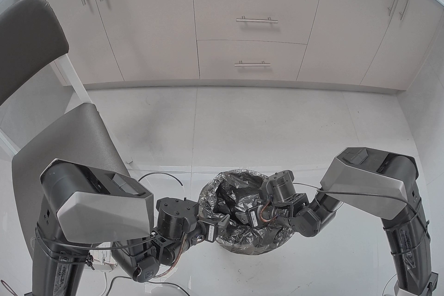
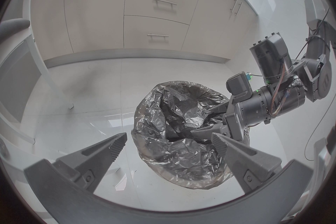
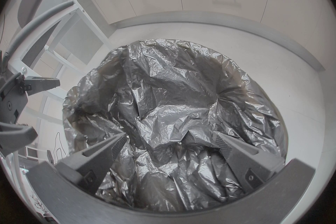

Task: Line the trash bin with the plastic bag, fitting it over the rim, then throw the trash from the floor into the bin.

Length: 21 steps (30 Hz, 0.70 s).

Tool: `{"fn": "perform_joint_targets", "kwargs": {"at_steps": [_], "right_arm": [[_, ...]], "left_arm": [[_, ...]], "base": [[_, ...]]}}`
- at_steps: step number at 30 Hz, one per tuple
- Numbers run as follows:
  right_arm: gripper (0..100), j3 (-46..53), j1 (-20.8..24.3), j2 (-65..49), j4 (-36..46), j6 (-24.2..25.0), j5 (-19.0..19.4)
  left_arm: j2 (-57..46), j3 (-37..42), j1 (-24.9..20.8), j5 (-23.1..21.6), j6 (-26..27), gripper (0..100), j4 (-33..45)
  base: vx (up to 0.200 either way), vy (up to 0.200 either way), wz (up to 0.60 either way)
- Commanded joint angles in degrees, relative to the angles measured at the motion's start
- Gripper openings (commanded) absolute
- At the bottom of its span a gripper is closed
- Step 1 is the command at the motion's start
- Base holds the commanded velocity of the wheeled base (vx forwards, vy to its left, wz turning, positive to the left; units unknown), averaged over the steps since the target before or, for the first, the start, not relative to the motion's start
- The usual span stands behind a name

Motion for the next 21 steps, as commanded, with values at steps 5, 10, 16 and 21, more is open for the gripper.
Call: {"fn": "perform_joint_targets", "kwargs": {"at_steps": [5, 10, 16, 21], "right_arm": [[100, 5.28, 2.04, -9.17, -4.05, 0.17, -0.21], [100, 10.11, 3.97, -17.43, -9.32, 1.93, -1.00], [100, 18.20, -1.13, -27.18, -12.92, 3.68, -0.30], [100, 24.09, -11.23, -28.42, -22.42, 4.12, 3.65]], "left_arm": [[-2.95, 0.36, -0.18, 0.06, -3.55, 100, -1.95], [-9.37, 4.67, -0.18, 0.06, -6.45, 100, -7.57], [-25.98, 13.02, 0.61, -0.03, -8.91, 100, -7.22], [-35.39, 21.19, 3.07, -0.03, -8.48, 100, -7.14]], "base": [[0.000, 0.000, 0.00], [0.000, 0.000, 0.00], [0.000, 0.000, 0.00], [0.000, 0.000, 0.00]]}}
